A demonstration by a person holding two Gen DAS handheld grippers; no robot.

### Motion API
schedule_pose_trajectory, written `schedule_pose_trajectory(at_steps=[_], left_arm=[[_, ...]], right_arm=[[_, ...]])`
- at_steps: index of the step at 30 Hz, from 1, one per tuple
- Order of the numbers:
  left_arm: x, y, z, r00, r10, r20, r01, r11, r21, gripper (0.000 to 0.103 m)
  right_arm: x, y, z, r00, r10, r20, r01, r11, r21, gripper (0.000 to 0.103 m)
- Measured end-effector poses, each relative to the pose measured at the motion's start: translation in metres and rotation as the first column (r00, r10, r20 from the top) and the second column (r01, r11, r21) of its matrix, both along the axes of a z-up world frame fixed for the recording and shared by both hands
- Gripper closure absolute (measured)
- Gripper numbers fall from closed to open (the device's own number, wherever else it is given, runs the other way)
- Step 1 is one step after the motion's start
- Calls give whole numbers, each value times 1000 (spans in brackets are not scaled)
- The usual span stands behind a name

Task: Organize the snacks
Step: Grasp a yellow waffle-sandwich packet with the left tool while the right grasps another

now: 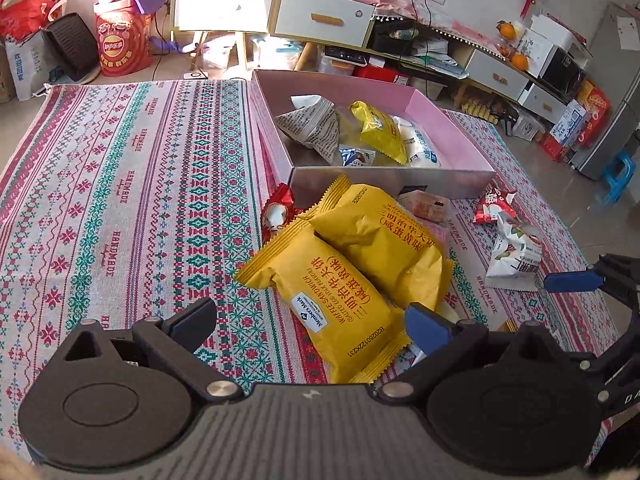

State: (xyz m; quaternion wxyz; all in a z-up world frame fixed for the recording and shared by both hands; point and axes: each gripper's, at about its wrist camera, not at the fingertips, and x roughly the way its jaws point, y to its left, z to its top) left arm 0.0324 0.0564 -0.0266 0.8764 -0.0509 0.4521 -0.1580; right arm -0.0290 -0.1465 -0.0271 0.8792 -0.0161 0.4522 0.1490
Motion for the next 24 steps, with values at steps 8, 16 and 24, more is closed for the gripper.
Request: schedule_pose_trajectory(at_steps=[8,16,24], left_arm=[[13,5,-10,993,63,-103,-80,982,-169,23],[16,9,-16,983,80,-165,-112,975,-191,48],[7,20,-4,986,76,-147,-85,995,-59,53]], right_arm=[[21,17,20,994,36,102,-39,999,29,20],[39,32,16,992,67,104,-70,997,31,32],[51,47,7,994,68,83,-70,997,22,38]])
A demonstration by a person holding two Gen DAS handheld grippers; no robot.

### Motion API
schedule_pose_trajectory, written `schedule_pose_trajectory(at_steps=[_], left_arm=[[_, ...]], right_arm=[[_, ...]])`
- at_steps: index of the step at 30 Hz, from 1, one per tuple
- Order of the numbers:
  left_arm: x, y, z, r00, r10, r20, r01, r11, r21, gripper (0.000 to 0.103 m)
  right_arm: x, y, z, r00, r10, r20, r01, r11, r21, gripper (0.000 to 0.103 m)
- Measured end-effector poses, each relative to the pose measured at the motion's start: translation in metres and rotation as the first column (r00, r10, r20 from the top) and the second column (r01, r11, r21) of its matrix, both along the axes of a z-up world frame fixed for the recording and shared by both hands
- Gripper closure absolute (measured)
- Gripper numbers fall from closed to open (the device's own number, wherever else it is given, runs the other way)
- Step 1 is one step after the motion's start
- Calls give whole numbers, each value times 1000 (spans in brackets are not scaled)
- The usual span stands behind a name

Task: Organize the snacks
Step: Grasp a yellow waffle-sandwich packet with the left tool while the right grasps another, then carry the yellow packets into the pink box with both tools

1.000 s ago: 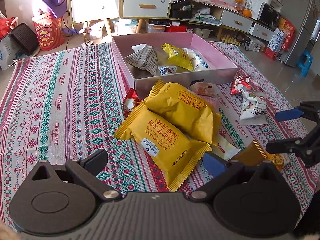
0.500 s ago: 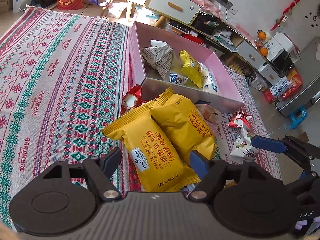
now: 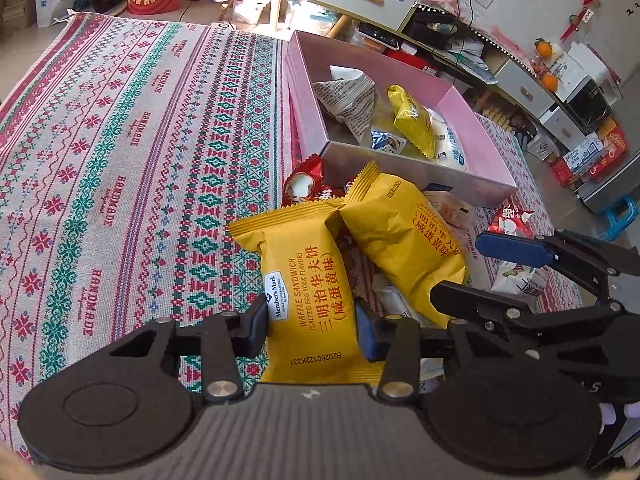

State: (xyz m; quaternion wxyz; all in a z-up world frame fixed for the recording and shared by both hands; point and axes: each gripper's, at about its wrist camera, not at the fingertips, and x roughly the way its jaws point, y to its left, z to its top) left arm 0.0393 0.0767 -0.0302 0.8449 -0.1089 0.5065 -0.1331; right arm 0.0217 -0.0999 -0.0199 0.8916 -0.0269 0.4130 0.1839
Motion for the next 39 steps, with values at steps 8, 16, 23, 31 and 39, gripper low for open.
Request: schedule_pose_trajectory(at_steps=[8,16,23,31,39], left_arm=[[-2,7,2,1000,-3,-6,3,998,62,54],[-1,4,2,1000,-9,-5,10,996,83,54],[-1,1,2,1000,-13,0,13,996,93,54],[-3,7,6,1000,5,7,-6,997,76,55],[-5,10,22,998,9,61,-12,999,47,55]], right_arm=[[10,15,-11,1000,4,-6,-4,1000,-4,39],[16,26,-19,1000,-6,25,7,999,-51,49],[14,33,-17,999,0,44,4,995,-97,64],[14,28,-2,999,-28,33,29,999,-40,66],[16,11,19,995,-89,49,87,995,39,67]])
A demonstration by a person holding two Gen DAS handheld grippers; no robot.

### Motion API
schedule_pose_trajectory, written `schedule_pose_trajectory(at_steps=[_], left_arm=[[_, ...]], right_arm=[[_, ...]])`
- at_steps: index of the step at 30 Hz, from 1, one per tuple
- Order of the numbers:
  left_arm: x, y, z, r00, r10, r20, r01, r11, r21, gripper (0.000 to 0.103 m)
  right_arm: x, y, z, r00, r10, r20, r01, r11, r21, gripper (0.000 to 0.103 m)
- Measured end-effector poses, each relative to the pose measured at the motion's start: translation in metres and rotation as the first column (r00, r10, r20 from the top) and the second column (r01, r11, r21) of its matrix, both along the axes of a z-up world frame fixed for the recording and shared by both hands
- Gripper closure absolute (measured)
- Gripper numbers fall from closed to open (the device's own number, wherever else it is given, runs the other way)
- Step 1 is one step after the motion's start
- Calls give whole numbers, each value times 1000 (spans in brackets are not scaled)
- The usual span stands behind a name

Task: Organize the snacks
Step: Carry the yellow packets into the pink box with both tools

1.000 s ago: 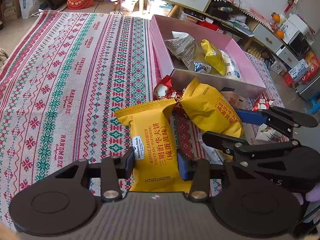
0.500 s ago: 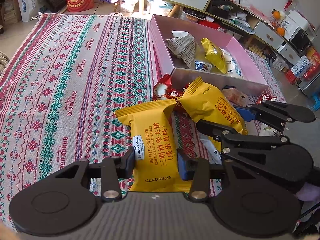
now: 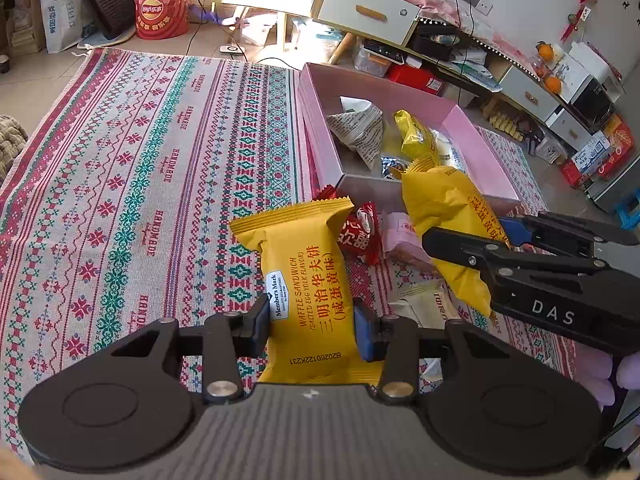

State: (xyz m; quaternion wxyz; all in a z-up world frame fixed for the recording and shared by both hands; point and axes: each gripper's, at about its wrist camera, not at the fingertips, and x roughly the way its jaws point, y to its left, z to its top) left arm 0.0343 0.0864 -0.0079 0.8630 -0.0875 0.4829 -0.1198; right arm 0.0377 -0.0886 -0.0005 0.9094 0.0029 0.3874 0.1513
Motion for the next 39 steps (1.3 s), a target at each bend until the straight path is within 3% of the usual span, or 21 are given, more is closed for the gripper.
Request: schedule_pose_trajectory(at_steps=[12,22,27,34,39], left_arm=[[18,-1,19,998,27,58,-26,999,-32,55],[64,-23,35,993,-3,116,8,999,-42,55],[93,-49,29,990,-47,135,51,998,-30,55],[130,-86,10,988,-106,112,115,990,-76,55],[149,-103,-6,990,-116,84,119,992,-30,55]], right_arm=[[17,-36,20,994,-103,33,101,994,50,67],[50,-74,15,974,-227,-4,226,969,94,67],[72,-92,7,954,-299,-31,301,949,93,67],[95,-115,-11,922,-377,-84,384,919,94,67],[105,-118,-20,914,-393,-100,401,913,79,67]])
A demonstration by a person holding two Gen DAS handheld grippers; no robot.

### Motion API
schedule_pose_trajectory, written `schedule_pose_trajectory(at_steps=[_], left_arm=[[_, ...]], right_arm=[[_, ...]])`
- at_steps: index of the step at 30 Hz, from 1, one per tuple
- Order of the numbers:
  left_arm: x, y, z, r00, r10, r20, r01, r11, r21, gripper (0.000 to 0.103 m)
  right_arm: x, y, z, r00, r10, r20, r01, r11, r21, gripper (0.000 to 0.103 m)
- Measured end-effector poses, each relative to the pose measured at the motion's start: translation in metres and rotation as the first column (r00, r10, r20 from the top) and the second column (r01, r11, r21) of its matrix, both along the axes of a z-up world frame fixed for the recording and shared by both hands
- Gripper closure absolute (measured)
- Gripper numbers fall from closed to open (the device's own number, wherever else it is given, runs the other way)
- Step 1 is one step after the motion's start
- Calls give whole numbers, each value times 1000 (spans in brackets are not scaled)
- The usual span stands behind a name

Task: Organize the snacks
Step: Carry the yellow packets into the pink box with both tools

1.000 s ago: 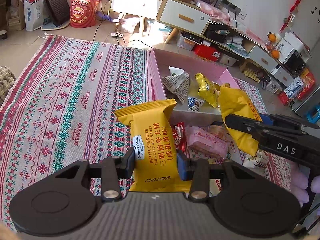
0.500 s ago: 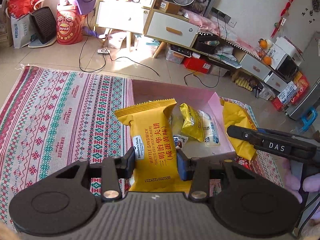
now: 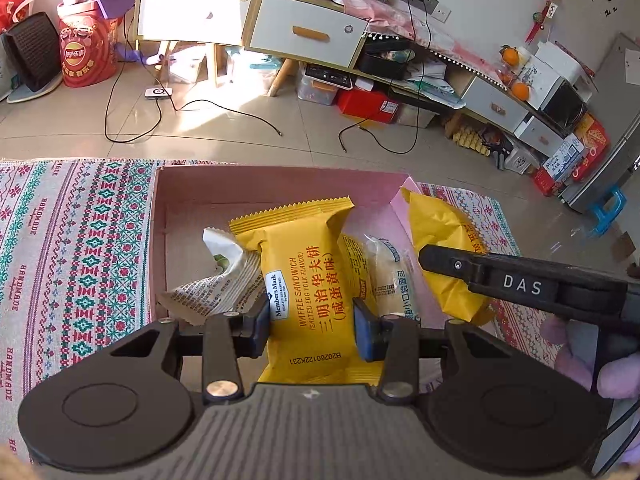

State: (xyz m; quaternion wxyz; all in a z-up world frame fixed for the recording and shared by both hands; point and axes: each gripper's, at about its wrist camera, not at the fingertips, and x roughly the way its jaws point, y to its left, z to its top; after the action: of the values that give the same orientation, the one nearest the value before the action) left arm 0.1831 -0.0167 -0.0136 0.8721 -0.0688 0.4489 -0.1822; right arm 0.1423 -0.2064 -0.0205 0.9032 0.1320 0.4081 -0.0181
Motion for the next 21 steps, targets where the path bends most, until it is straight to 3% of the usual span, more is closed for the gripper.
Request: schedule_pose_trajectory(at_steps=[6,16,21], left_arm=[[13,-2,-7,999,35,18,-36,997,62,55],[24,-8,-8,997,44,64,-48,997,62,55],[22,-7,-4,995,29,93,-35,997,62,40]], right_arm=[[11,0,-7,1000,-5,-13,5,1000,-21,67],[20,2,-11,1000,-18,-3,18,1000,-26,66],[17,3,-5,1000,-11,20,12,999,-45,58]])
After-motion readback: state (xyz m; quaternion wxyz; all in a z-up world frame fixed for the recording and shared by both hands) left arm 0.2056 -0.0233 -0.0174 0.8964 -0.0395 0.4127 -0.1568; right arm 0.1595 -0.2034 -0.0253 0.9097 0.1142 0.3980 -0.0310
